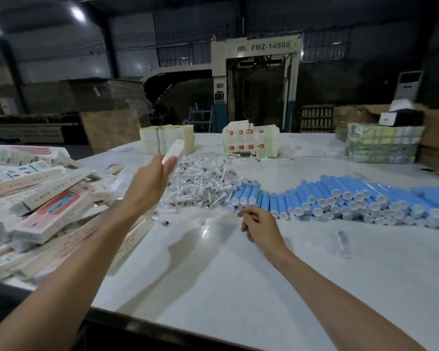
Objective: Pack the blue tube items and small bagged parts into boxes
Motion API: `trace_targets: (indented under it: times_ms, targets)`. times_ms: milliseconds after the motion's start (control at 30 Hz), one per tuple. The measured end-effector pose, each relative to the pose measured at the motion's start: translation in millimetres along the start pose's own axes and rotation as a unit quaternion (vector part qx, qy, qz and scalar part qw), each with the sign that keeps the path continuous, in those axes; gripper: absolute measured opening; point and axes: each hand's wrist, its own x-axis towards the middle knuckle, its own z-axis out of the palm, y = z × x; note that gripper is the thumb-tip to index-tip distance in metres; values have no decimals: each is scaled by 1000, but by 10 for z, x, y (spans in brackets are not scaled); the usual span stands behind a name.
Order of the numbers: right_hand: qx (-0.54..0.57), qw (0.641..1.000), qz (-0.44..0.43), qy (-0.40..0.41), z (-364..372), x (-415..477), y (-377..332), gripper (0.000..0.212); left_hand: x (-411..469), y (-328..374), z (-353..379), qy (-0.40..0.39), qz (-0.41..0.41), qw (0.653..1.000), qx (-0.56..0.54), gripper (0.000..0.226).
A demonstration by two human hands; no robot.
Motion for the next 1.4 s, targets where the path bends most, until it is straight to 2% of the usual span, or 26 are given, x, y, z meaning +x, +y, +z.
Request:
trace_targets:
  times_ms: [67,100,167,233,333,433,500,600,700,867,1000,1100,1200,1267,1333,1367,1400]
  targets:
    - [-41,999,-11,15,-3,-31,-29,25,-41,130,252,-25,-16,989,-147,53]
    - [-77,996,-19,32,-16,-43,-51,24,-58,174,393,-45,-48,969,-236,52]
    - [-173,981,-36,79,-85,-30,-115,21,-120,248,659,-93,-128,906,-393,48]
    - [-265,953,-45,138,-233,43,-192,18,-204,255,907,-118,-192,854,-469,47]
    - [-392,900,-58,181,-519,231,-210,17,-345,153,1192,-140,-227,823,-502,49]
    - [-557,812,-38,169,-737,440,-112,24,-376,93,1275,-152,-232,803,-527,47]
    - [-627,764,-18,150,-815,571,-54,27,-365,73,1284,-155,-234,783,-556,46]
    - [-686,718,8,120,-878,692,-16,31,-368,39,1292,-166,-245,771,-564,49]
    - [-715,692,28,98,-846,699,-1,27,-386,19,1310,-170,-247,772,-560,49]
    - [-716,692,61,72,-660,606,33,41,-402,49,1315,-169,-236,791,-539,44]
    - [-714,689,71,102,-609,523,23,46,-422,62,1305,-165,-222,792,-544,39]
    - [-690,711,56,127,-627,503,-14,56,-427,68,1297,-164,-210,781,-564,41]
    - [-598,787,60,139,-682,441,-103,60,-422,86,1262,-174,-191,772,-580,44]
    - [-497,854,76,133,-739,378,-187,50,-410,91,1262,-181,-184,758,-599,42]
    - [-337,925,114,132,-787,303,-304,25,-398,88,1285,-194,-180,750,-606,40]
    - [-240,954,129,123,-788,261,-367,21,-393,82,1301,-203,-177,749,-606,39]
    - [-130,975,141,113,-767,206,-446,27,-393,76,1311,-210,-173,748,-605,38]
